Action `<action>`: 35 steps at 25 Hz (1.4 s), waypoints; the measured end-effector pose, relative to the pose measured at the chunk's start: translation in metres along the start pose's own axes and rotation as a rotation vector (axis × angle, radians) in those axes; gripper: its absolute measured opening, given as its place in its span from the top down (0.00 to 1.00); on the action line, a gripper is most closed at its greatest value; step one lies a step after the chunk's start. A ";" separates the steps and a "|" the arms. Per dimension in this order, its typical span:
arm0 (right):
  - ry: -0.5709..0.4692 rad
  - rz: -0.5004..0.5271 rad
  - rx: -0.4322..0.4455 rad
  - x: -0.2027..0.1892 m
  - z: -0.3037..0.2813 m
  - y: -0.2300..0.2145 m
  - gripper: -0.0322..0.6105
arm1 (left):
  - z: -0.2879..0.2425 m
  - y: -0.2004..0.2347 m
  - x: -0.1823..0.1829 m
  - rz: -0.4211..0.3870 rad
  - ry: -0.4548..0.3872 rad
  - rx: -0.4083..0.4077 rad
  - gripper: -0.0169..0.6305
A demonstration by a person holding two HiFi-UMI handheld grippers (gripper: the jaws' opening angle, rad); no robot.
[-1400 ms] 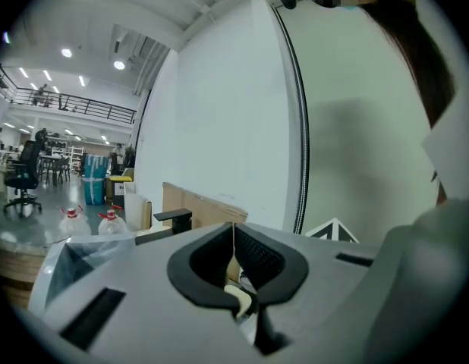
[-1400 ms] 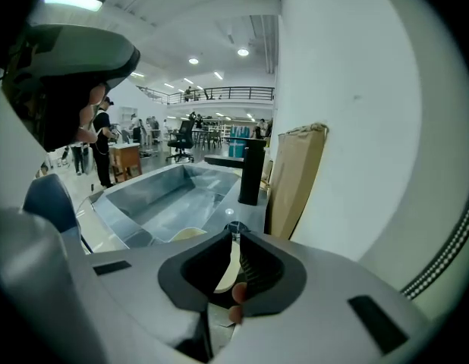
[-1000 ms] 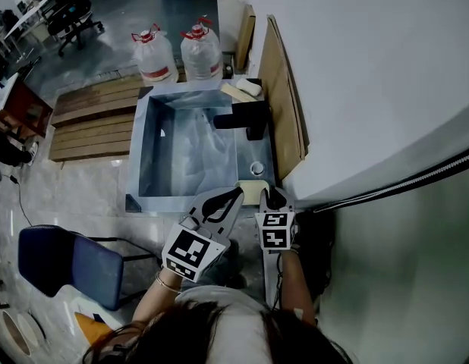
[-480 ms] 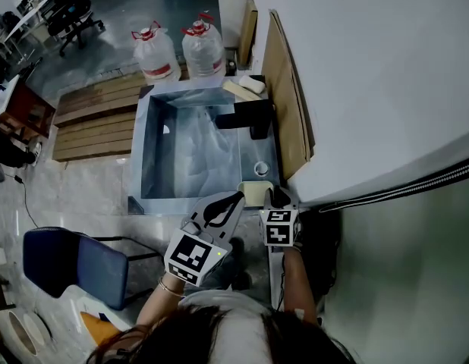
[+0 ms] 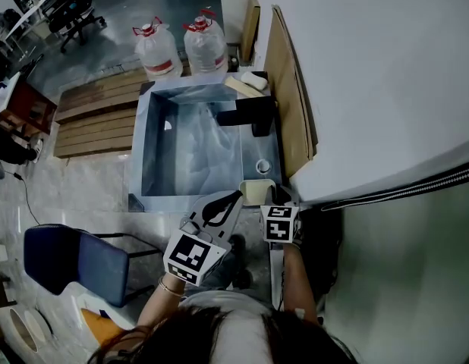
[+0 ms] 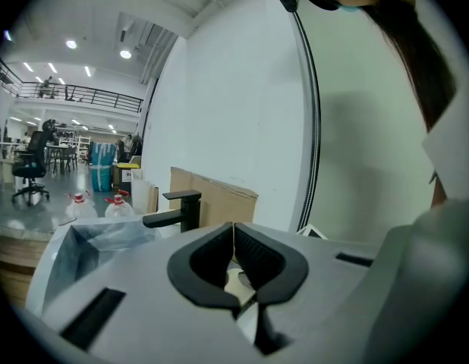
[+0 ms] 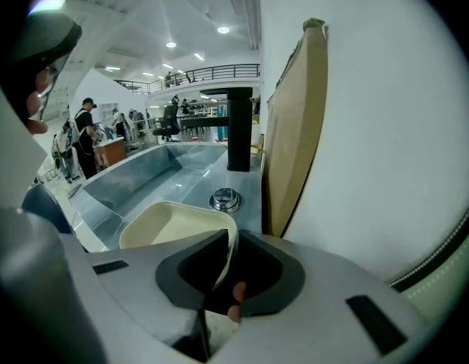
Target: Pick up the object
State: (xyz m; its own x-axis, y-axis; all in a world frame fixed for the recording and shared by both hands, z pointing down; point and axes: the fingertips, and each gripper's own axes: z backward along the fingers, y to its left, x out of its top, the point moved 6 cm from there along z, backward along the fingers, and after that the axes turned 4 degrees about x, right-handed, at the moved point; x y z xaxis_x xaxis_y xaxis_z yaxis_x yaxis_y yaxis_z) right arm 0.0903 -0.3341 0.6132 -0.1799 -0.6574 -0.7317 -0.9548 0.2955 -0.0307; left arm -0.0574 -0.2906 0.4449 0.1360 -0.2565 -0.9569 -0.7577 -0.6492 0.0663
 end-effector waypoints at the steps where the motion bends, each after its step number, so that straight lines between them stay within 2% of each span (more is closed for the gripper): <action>1: 0.006 0.001 -0.002 0.001 0.001 0.001 0.86 | 0.000 0.000 0.000 0.000 -0.001 0.002 0.96; 5: 0.006 -0.007 -0.012 0.002 0.002 0.002 0.87 | 0.003 -0.001 0.001 0.000 -0.004 0.008 0.96; 15: -0.060 -0.133 -0.003 -0.003 0.009 -0.002 0.90 | 0.010 -0.006 0.001 -0.005 -0.010 0.017 0.96; 35: -0.186 -0.177 -0.024 0.007 0.071 0.010 0.90 | 0.058 -0.025 0.010 -0.025 -0.068 0.045 0.96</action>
State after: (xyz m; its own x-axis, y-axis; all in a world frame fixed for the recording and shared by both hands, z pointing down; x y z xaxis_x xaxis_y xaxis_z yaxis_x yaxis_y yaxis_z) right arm 0.0961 -0.2861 0.5591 0.0350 -0.5582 -0.8290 -0.9734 0.1690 -0.1549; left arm -0.0739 -0.2357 0.4171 0.1128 -0.1908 -0.9751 -0.7830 -0.6213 0.0310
